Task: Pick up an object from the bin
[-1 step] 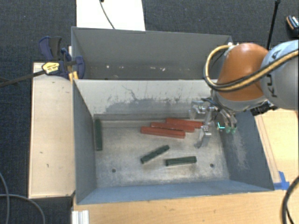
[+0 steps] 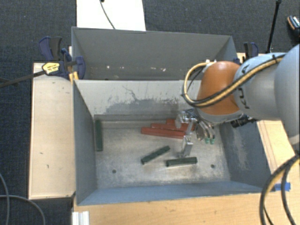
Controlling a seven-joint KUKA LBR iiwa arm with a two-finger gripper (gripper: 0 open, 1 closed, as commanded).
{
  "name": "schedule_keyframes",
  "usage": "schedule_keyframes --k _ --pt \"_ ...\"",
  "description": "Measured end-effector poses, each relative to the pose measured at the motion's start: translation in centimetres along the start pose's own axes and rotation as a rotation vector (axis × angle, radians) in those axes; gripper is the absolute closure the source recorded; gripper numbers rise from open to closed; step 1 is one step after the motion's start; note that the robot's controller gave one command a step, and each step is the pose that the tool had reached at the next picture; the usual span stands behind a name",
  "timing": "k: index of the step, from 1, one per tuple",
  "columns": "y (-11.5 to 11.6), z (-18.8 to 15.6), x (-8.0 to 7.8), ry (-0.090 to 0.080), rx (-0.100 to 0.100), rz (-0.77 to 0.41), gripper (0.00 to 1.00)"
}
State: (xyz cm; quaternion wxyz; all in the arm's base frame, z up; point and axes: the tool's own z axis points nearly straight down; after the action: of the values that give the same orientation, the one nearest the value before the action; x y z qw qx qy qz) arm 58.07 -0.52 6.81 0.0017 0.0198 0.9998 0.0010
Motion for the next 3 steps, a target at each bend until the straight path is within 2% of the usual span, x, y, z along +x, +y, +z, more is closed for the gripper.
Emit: schedule_keyframes --k 1,2,3 --pt "-0.1 -0.6 -0.3 -0.009 0.000 -0.001 1.00" --pt "2.0 -9.7 7.0 -0.003 0.000 -0.012 1.00" --pt "-4.5 -11.9 6.9 -0.003 0.004 -0.230 1.00"
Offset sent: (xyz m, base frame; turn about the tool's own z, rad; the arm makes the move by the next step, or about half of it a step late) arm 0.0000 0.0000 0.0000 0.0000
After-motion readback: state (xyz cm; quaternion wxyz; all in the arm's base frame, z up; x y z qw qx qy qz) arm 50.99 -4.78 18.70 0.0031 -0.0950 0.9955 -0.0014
